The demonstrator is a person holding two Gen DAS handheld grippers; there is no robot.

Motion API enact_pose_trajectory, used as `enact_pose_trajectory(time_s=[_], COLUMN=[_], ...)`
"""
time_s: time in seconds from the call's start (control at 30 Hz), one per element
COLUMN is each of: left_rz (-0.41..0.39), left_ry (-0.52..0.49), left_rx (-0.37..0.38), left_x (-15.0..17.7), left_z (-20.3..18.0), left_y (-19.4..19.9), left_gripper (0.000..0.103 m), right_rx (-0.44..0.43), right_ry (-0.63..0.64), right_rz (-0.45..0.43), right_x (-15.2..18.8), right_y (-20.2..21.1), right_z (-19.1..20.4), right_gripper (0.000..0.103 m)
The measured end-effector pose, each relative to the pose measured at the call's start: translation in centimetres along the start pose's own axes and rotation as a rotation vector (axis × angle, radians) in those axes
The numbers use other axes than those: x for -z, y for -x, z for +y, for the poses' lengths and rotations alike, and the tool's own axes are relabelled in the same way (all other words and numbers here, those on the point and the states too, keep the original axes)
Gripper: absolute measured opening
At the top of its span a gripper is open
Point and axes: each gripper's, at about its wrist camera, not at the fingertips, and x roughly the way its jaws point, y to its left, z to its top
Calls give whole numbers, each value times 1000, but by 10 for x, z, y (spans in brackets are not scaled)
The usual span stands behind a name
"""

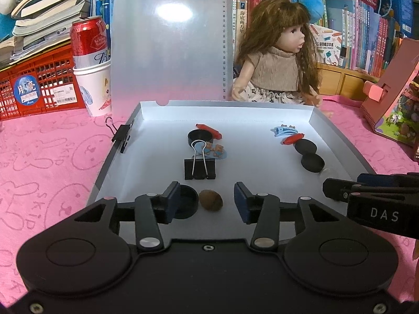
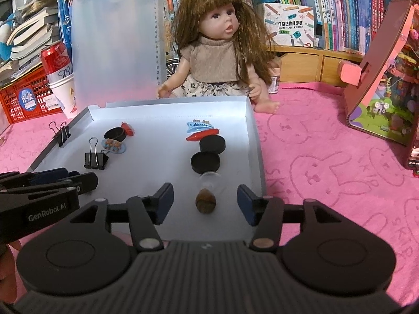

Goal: Organize rigid objects

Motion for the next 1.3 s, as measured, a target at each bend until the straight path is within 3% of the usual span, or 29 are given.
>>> enact_pose_trajectory(time_s=[0.43,0.67,1.03,1.3], left_rz=[-32,-46,-64,-108], left_ry=[-7,15,37,46], left_rx=[-10,3,29,-11], left_x=[-2,-5,1,13], left_z=[-3,1,12,20], left_y=[15,28,58,79], left_gripper=[63,79,84,85], right_rx=[-14,-5,9,2], right_ry=[-4,-11,6,11], right_rz=[-23,-51,-97,-134], right_x=[-1,-4,-2,3], right_y=[11,22,44,63], right_z=[-1,-2,0,1], right_gripper=[86,89,93,99])
